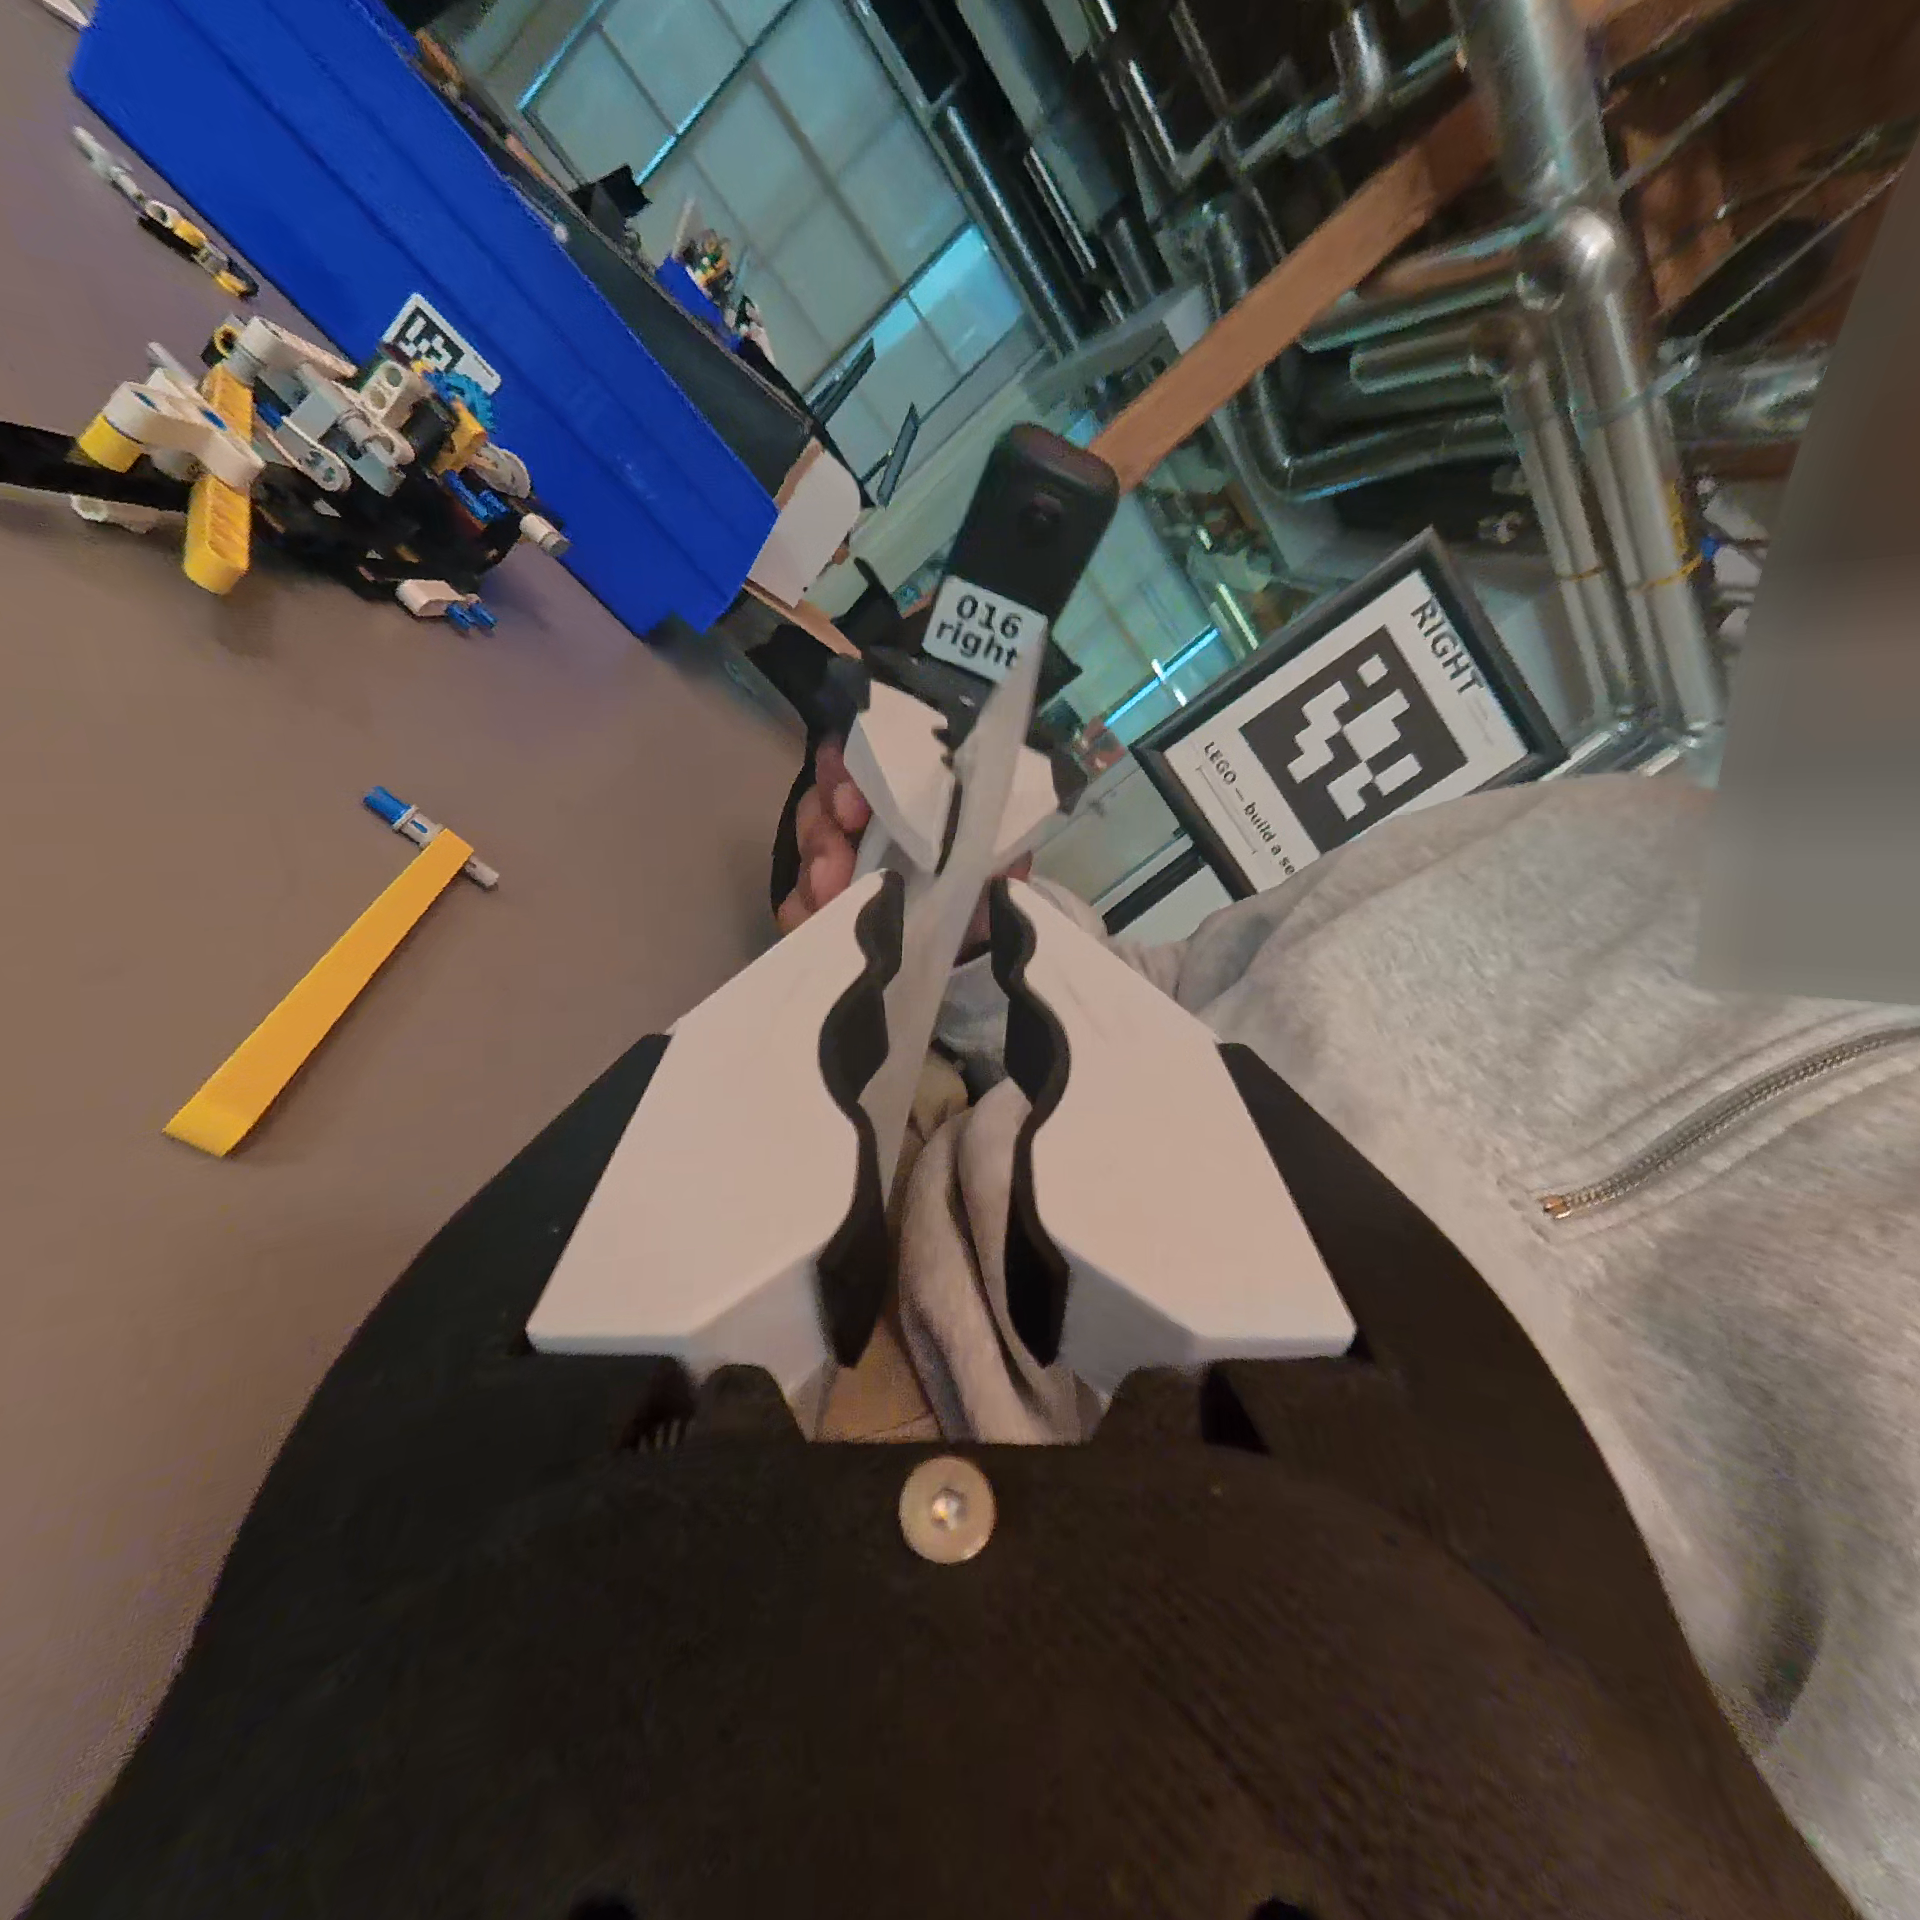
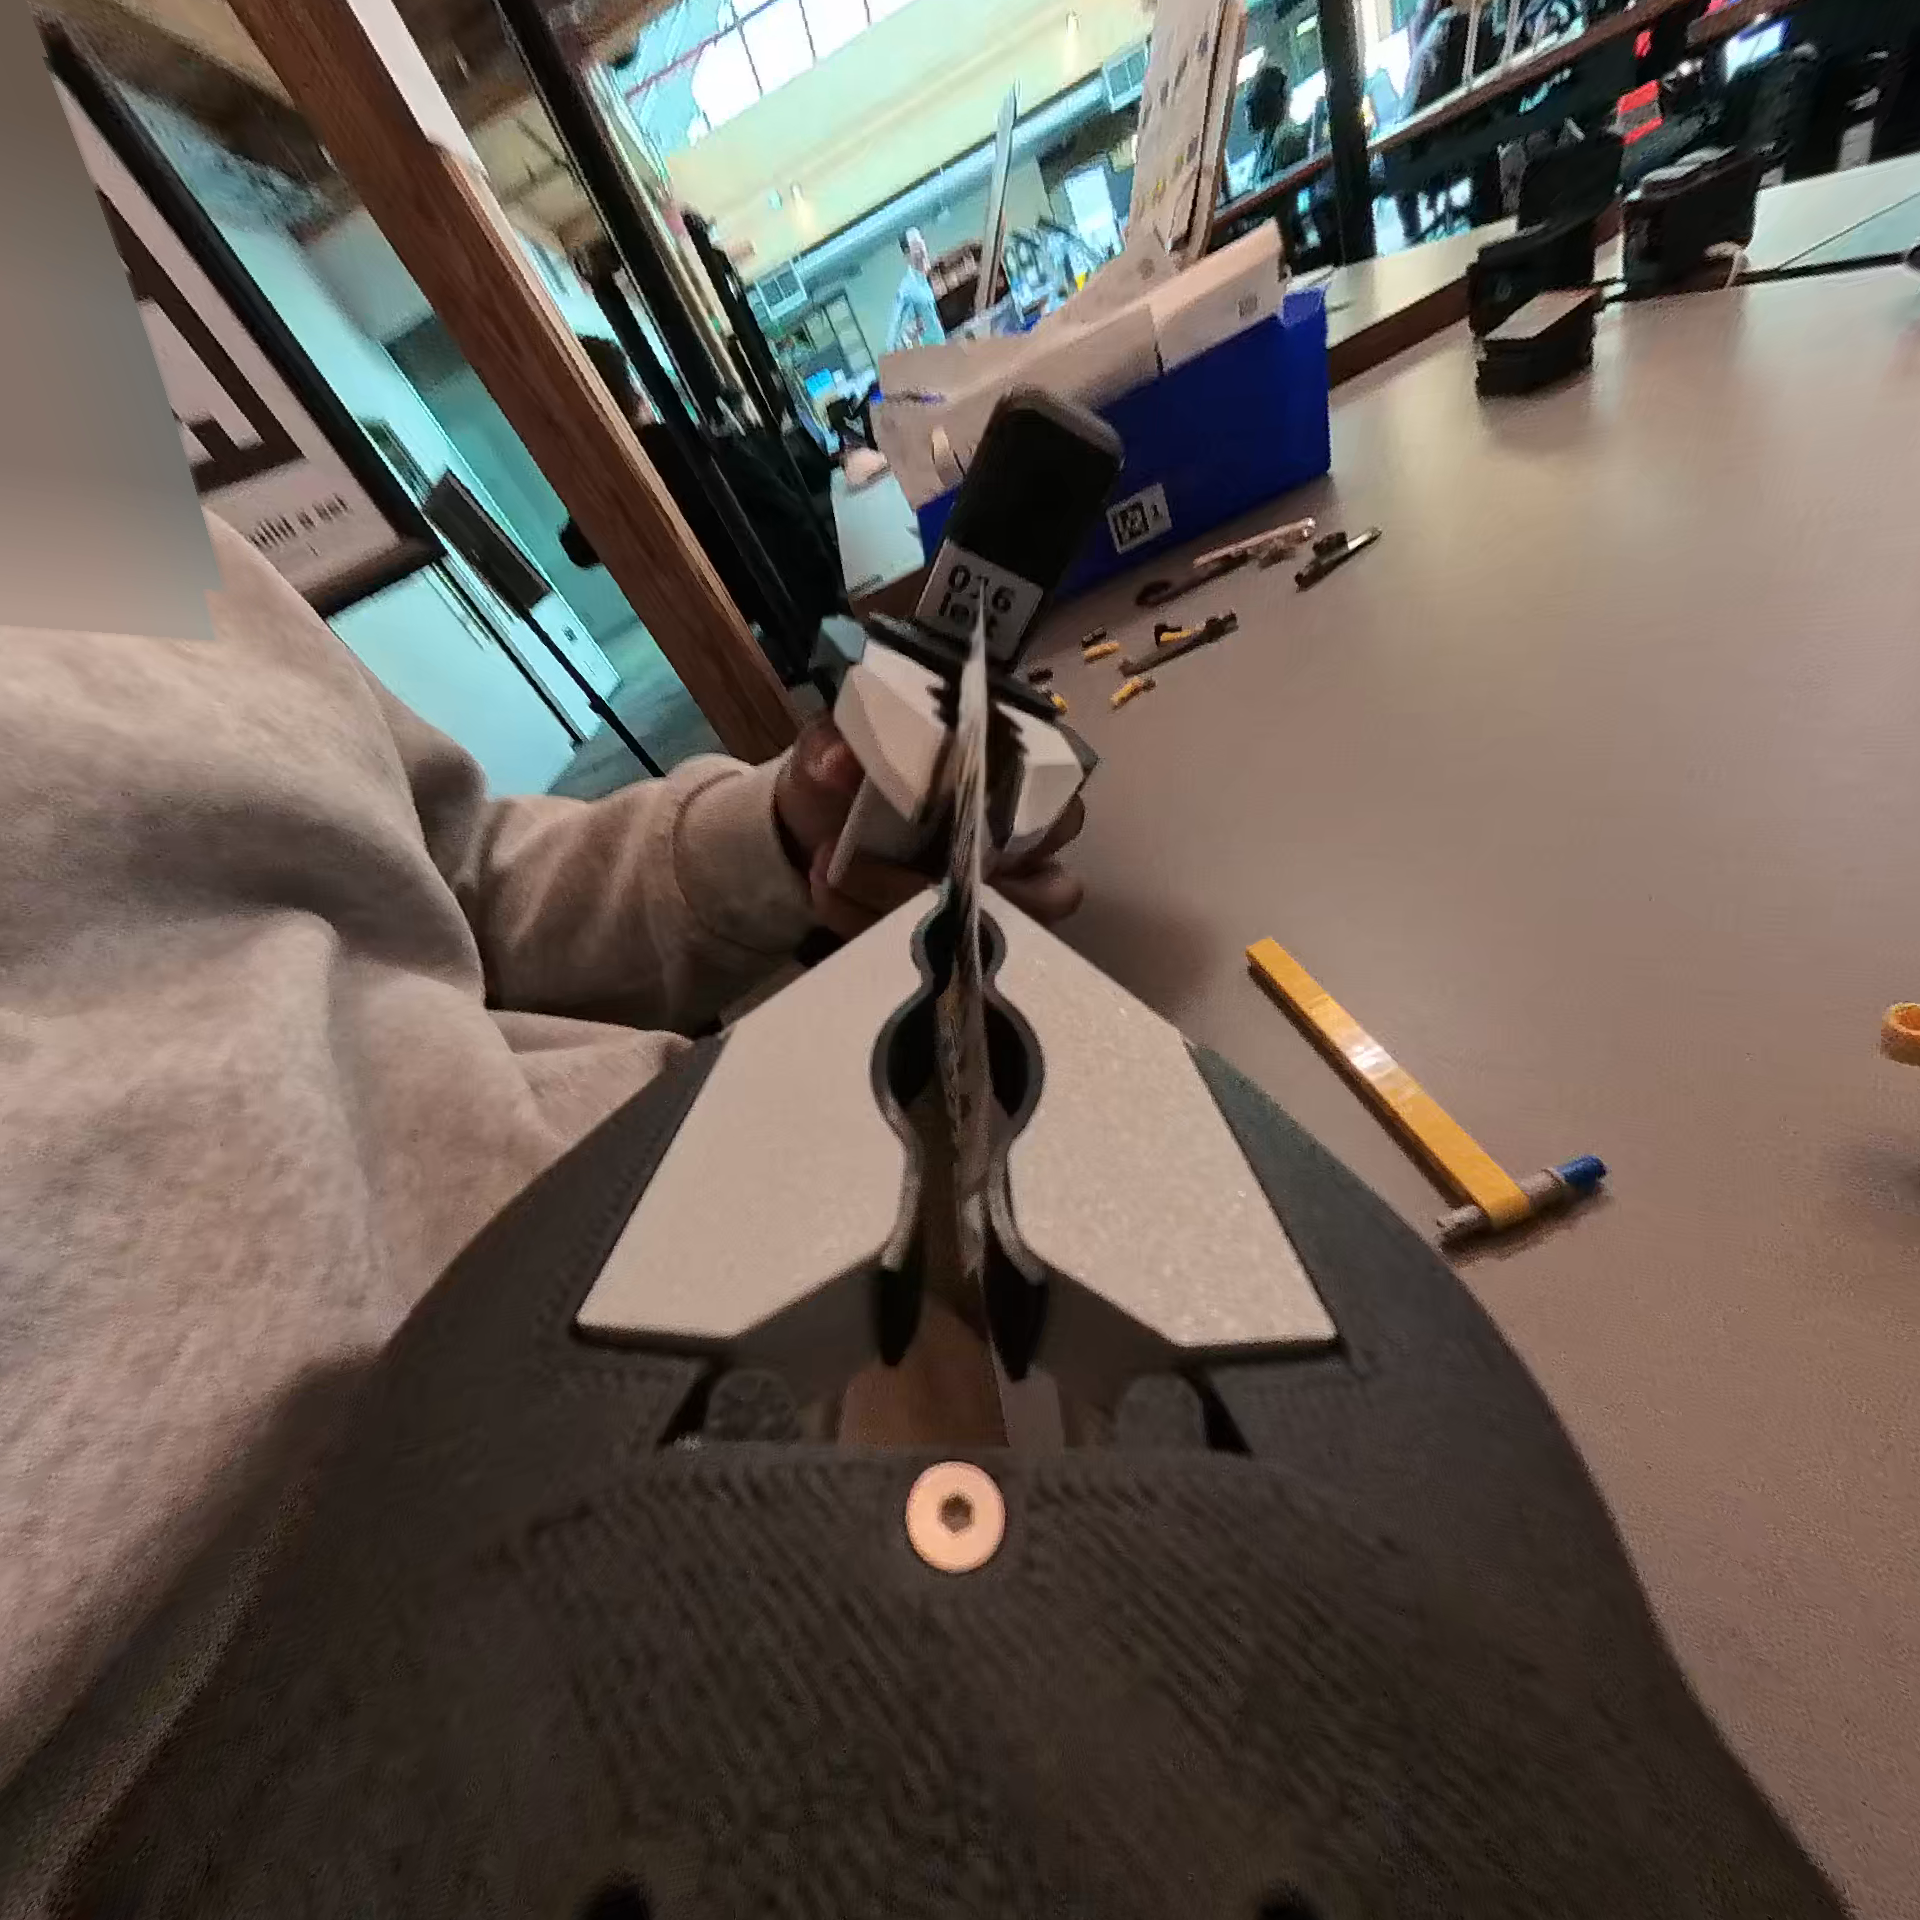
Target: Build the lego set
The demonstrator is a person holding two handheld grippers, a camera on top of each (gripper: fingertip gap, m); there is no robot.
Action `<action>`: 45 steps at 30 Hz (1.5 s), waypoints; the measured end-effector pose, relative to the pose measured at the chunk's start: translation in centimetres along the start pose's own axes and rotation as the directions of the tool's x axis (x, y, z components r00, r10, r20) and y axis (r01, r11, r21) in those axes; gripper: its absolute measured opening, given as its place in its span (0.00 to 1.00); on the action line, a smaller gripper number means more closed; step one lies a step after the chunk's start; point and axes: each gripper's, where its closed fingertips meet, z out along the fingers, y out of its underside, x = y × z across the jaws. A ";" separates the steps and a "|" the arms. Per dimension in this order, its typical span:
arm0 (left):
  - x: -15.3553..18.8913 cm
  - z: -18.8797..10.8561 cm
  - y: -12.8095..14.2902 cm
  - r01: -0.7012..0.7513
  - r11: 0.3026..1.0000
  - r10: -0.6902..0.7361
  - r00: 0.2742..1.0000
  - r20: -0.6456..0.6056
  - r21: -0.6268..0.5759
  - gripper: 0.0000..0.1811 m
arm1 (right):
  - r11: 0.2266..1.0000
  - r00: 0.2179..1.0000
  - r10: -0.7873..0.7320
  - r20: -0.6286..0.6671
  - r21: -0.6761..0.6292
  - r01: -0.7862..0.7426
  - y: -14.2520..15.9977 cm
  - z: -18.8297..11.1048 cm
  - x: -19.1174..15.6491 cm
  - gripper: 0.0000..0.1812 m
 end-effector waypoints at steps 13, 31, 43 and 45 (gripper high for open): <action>-1.8 0.2 0.2 -0.009 1.000 0.009 0.994 0.108 0.001 0.00 | 0.980 0.982 0.168 -0.087 0.120 -0.157 -1.3 -1.3 3.0 0.20; -1.6 0.5 0.6 -0.026 0.999 0.028 0.994 0.104 -0.019 0.00 | 0.823 0.771 -0.565 -0.293 -0.259 0.505 1.1 1.3 1.4 0.24; -1.8 0.5 0.5 -0.082 0.996 0.084 0.987 0.138 -0.020 0.00 | 0.907 0.877 -0.418 -0.236 -0.158 0.389 0.8 1.0 0.9 0.20; -1.6 0.5 0.6 -0.085 0.996 0.087 0.988 0.126 -0.026 0.00 | 0.907 0.877 -0.418 -0.237 -0.168 0.387 0.9 1.0 1.1 0.19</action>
